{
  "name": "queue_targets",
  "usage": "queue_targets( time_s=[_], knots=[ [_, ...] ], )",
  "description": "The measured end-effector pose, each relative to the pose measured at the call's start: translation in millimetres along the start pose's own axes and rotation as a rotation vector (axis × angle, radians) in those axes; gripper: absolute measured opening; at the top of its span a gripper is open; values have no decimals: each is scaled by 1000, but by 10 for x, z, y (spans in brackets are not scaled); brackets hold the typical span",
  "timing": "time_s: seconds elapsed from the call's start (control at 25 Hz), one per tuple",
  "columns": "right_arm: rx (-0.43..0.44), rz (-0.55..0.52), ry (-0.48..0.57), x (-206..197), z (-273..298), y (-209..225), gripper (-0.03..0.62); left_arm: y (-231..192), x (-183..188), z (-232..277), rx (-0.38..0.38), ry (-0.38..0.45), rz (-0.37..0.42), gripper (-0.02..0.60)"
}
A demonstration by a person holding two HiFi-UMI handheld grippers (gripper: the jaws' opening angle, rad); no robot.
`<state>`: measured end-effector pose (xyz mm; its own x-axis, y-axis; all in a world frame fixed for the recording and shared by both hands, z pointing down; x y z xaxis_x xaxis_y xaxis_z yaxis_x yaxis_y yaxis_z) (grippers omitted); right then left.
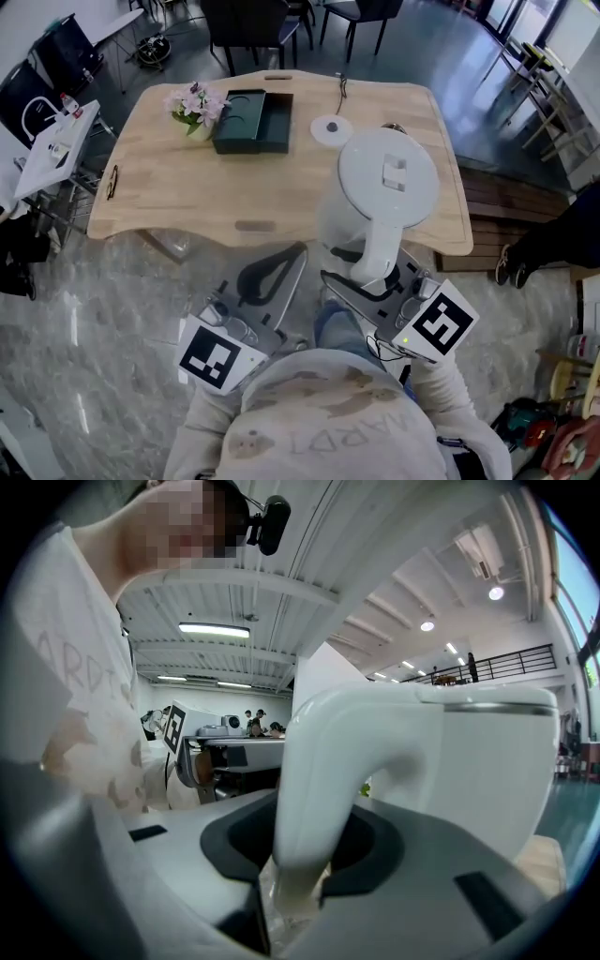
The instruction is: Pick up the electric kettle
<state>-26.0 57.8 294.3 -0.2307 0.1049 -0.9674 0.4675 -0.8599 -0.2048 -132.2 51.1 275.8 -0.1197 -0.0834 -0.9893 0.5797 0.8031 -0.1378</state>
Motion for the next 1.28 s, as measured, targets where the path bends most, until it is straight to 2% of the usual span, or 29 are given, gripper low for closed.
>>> queue_targets(
  time_s=[0.28,0.64,1.28],
  knots=[
    [-40,-12,-1,139,-220,-640,115,449,-58,-461,-43,-4,1,12],
    [-55,-9,4,224,-263,-788,117,556,-11,-565,-67,-4,-5,12],
    [-65,-20,27,261,-303,-796,118,603,-35,-569,-60,-8,11,12]
  ],
)
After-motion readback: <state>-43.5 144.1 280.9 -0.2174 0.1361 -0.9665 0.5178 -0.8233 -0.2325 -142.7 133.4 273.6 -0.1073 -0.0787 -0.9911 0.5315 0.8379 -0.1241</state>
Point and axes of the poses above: the fingertips, and each gripper's own axes: z forward along the fingers, y to its right, x out of its top, the point moved 5 cm from there along -z, backward along the fingers, and after that the axes turned 9 degrees about -z, right-handed, at the moved point
